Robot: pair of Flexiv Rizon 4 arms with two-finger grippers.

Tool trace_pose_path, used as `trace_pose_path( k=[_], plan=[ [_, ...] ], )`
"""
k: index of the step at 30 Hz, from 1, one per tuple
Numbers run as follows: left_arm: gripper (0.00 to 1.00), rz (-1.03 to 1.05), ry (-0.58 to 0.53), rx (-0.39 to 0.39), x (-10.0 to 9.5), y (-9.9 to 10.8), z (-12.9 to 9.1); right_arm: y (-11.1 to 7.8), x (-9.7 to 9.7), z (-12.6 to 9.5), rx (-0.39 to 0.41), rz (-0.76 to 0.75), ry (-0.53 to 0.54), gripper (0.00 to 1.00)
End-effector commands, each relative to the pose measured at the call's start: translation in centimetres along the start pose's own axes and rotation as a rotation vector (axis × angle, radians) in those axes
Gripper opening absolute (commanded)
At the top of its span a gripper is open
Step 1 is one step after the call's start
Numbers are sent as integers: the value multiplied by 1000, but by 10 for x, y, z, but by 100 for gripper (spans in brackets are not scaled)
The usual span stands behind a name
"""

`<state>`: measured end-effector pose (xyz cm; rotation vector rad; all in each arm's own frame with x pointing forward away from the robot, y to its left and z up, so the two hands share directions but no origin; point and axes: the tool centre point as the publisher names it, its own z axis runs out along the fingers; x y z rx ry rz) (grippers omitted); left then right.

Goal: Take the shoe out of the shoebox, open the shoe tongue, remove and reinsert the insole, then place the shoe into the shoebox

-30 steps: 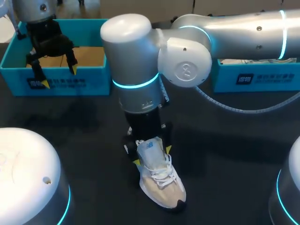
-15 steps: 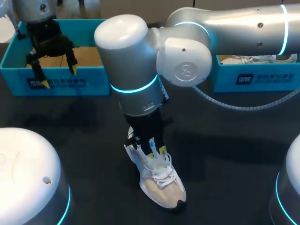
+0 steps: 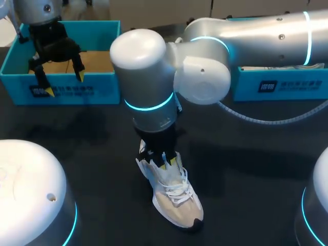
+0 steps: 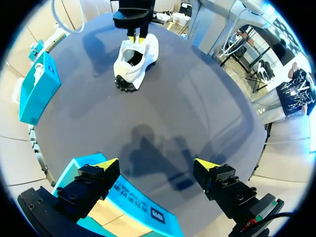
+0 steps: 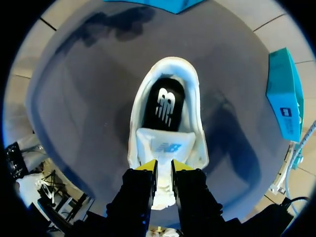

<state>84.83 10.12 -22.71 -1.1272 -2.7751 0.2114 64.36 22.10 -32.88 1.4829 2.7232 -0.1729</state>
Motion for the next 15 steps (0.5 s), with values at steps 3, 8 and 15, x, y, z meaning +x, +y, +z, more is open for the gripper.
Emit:
trace_pose_path(
  k=[3,8,15],
  plan=[
    [100,0,1,-2,1,0,-1,3,-8,17,-6,4,43,18],
    [100,0,1,-2,1,0,-1,-7,-11,-8,22,33,-13,20],
    [100,0,1,-2,1,0,-1,5,-12,-7,5,-10,-27,21]
  ],
)
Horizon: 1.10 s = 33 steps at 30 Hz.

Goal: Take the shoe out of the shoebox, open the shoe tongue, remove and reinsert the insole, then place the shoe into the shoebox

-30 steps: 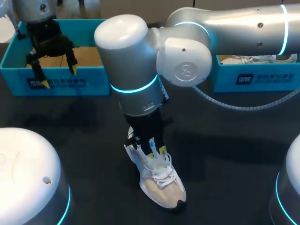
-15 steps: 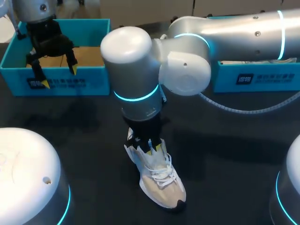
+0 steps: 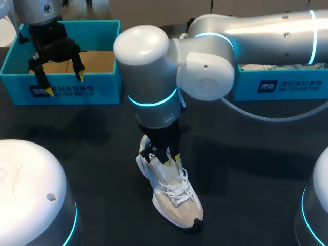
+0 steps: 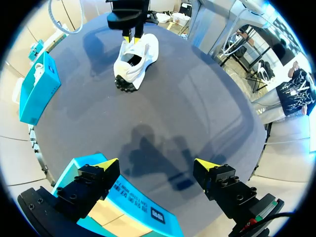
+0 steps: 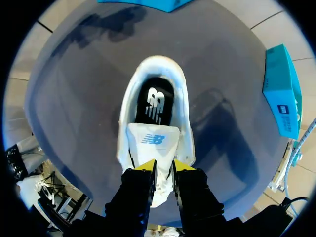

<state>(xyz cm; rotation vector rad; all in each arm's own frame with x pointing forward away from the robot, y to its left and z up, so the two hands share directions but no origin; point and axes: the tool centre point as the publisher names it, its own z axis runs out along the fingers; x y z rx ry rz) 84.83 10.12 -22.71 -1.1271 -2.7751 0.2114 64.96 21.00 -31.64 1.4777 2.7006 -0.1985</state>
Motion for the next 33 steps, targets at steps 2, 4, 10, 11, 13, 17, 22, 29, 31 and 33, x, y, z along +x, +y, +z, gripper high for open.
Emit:
trace_pose_path(
  k=[2,4,10,11,13,17,22,29,31,33],
  plan=[
    [100,0,1,-2,1,0,-1,12,0,10,-9,-33,9,21],
    [100,0,1,-2,1,0,-1,16,-1,14,-20,-48,18,20],
    [100,0,1,-2,1,0,-1,24,0,26,-36,-66,42,22],
    [100,0,1,-2,1,0,-1,24,1,27,-39,-66,47,22],
    [100,0,1,-2,1,0,-1,22,1,26,-55,-69,54,23],
    [100,0,1,-2,1,0,-1,10,-3,5,-46,-61,25,23],
    [100,0,1,-2,1,0,-1,11,-12,-19,-50,-226,11,30],
    [100,0,1,-2,1,0,-1,18,-26,-30,-137,-613,24,49],
    [100,0,1,-2,1,0,-1,22,-30,-33,-162,-736,28,80],
    [100,0,1,-2,1,0,-1,25,-31,-35,-174,-829,19,100]
  ],
)
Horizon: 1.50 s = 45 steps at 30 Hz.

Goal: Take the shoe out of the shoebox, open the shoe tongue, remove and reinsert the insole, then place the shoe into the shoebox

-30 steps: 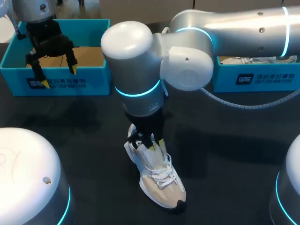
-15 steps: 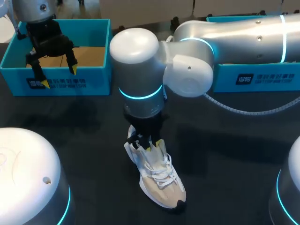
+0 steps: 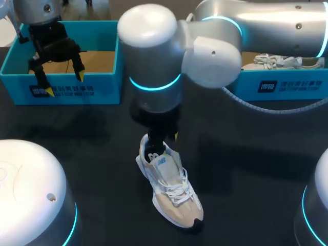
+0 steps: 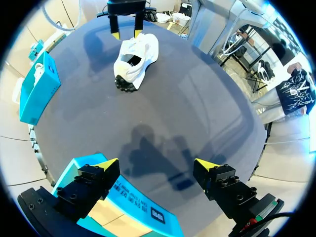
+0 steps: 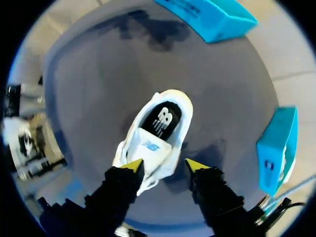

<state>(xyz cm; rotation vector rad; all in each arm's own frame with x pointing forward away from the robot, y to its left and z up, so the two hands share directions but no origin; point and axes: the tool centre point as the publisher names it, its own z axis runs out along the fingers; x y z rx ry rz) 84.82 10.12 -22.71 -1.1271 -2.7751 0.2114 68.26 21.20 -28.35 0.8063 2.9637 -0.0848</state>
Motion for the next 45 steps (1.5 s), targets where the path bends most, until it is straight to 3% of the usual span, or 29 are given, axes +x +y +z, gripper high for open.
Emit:
trace_pose_path(
  k=[1,4,7,17,20,25,37,45],
  plan=[
    [100,0,1,-2,1,0,-1,-4,-11,-2,-83,-382,20,100],
    [100,0,1,-2,1,0,-1,5,-14,-3,-100,-543,6,100],
    [100,0,1,-2,1,0,-1,12,-14,-9,-189,-735,-11,100],
    [100,0,1,-2,1,0,-1,12,-14,-9,-189,-735,-11,100],
    [100,0,1,-2,1,0,-1,33,-19,-5,-114,-842,-38,100],
    [100,0,1,-2,1,0,-1,55,-33,6,-114,-946,-63,100],
    [100,0,1,-2,1,0,-1,78,-42,21,-139,-1058,-73,100],
    [100,0,1,-2,1,0,-1,86,-34,30,-138,-1062,-55,100]
  ],
)
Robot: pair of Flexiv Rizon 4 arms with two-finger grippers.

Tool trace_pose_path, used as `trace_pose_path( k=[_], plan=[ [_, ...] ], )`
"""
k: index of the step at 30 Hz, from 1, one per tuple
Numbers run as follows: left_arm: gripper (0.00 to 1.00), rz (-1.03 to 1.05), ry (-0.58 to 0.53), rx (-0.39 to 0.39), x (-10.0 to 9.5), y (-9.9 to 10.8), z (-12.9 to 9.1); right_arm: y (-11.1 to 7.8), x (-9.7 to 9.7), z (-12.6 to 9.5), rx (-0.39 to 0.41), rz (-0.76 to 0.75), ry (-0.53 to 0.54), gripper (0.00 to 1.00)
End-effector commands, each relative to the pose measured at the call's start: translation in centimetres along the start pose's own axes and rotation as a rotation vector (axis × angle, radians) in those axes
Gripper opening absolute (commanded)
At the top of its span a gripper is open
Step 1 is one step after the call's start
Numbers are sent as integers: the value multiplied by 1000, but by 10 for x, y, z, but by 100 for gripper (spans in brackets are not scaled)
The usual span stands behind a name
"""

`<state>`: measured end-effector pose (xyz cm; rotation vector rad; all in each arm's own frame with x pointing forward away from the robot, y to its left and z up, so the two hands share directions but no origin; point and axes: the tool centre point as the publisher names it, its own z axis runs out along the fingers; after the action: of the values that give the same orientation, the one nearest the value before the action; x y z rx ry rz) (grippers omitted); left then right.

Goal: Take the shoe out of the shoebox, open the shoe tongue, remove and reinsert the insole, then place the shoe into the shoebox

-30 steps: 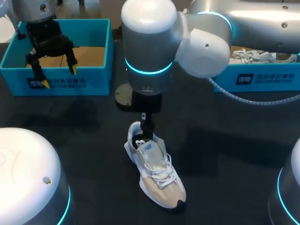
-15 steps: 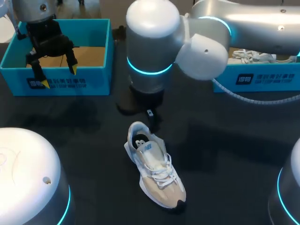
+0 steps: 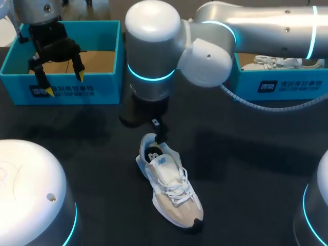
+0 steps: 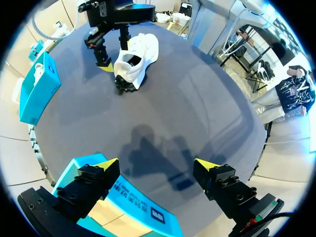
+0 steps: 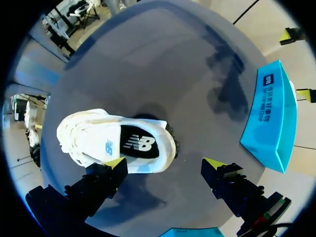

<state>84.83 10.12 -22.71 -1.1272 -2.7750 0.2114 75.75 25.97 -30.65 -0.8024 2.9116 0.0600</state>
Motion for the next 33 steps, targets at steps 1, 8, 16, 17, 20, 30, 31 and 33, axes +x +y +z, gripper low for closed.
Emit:
trace_pose_path(
  k=[1,8,16,17,20,30,31,33],
  plan=[
    [100,0,1,-2,1,0,-1,6,-2,10,6,-1,7,100],
    [100,0,1,-2,1,0,-1,11,-2,28,9,-3,5,100],
    [100,0,1,-2,1,0,-1,10,-6,52,-8,-5,-35,100],
    [100,0,1,-2,1,0,-1,10,-6,53,-10,-2,-39,100],
    [100,0,1,-2,1,0,-1,8,-6,57,-11,7,-38,100],
    [100,0,1,-2,1,0,-1,6,-13,69,6,28,-9,100],
    [100,0,1,-2,1,0,-1,6,-14,71,9,29,-4,100],
    [100,0,1,-2,1,0,-1,4,-16,76,7,29,3,100]
  ],
)
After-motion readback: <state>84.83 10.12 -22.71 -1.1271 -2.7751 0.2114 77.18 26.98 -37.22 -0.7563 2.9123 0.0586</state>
